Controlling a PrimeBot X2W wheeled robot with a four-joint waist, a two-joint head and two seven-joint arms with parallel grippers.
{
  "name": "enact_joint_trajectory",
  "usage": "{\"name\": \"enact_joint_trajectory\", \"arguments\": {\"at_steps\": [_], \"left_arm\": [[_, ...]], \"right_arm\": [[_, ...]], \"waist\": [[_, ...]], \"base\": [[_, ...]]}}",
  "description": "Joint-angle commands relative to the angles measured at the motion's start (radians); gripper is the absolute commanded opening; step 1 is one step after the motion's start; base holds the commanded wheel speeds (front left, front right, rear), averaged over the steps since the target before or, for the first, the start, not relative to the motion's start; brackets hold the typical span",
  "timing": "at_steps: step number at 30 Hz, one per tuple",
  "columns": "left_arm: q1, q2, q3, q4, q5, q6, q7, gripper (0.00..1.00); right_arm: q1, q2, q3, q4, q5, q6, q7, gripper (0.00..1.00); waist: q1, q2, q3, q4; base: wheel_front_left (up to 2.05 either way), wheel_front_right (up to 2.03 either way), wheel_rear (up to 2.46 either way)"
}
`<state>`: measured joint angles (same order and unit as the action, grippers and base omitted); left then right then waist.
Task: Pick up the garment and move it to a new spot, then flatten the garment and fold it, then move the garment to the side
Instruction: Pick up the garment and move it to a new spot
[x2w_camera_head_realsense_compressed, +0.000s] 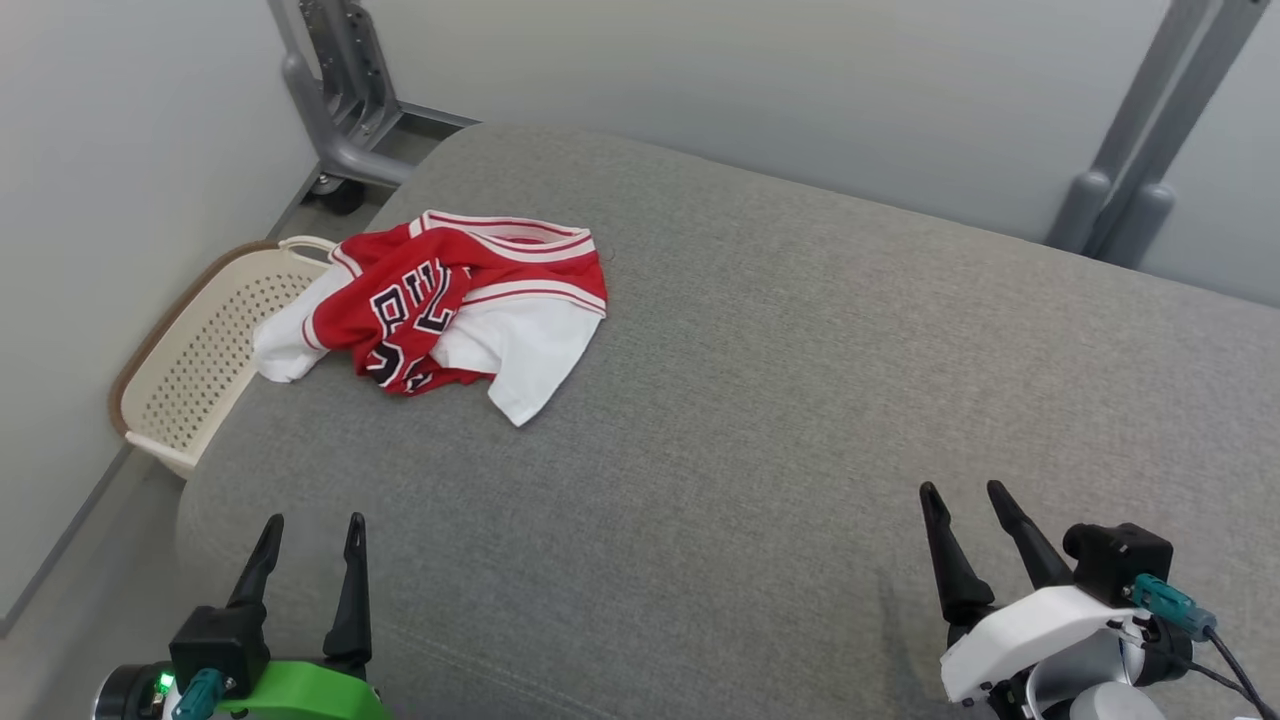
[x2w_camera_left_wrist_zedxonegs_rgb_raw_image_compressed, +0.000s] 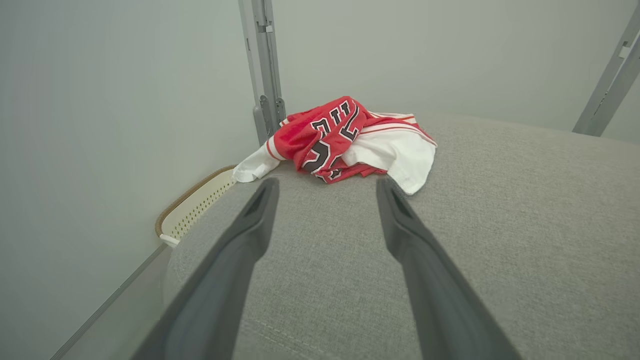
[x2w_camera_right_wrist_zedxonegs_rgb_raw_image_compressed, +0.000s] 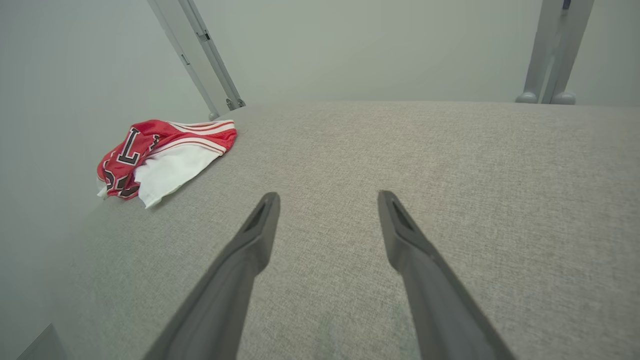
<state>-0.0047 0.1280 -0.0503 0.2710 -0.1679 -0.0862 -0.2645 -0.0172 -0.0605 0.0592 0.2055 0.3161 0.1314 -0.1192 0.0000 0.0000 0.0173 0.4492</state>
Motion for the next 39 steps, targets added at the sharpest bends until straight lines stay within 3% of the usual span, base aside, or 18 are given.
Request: {"name": "enact_joint_trajectory", "arguments": {"at_steps": [1,13,19,25,39], "left_arm": [[0.021,0.006,0.004,-0.001,0.001,0.004,0.000,1.00],[0.055,0.002,0.031,-0.031,-0.003,0.011,0.000,1.00],[-0.005,0.008,-0.007,0.010,0.000,-0.009,0.015,1.00],[-0.229,0.055,-0.097,0.150,-0.024,-0.038,0.163,1.00],[-0.708,0.153,-0.253,0.417,-0.288,-0.044,0.378,1.00]], "right_arm": [[-0.008,-0.001,0.010,0.002,0.006,-0.001,0.002,1.00],[-0.050,-0.013,0.064,0.028,0.016,-0.001,0.000,1.00],[-0.039,-0.024,0.061,0.022,0.019,-0.001,0.002,1.00],[-0.040,-0.050,0.051,-0.034,-0.002,-0.001,0.039,1.00],[-0.142,-0.157,0.128,-0.245,-0.032,-0.001,0.194,1.00]], "waist": [[0.0000,0.0000,-0.007,0.058],[0.0000,0.0000,0.009,0.069],[0.0000,0.0000,0.012,0.063],[0.0000,0.0000,0.057,0.048],[0.0000,0.0000,0.282,-0.084]], "base": [[0.00,0.00,0.00],[0.00,0.00,0.00],[0.00,0.00,0.00],[0.00,0.00,0.00],[0.00,0.00,0.00]]}}
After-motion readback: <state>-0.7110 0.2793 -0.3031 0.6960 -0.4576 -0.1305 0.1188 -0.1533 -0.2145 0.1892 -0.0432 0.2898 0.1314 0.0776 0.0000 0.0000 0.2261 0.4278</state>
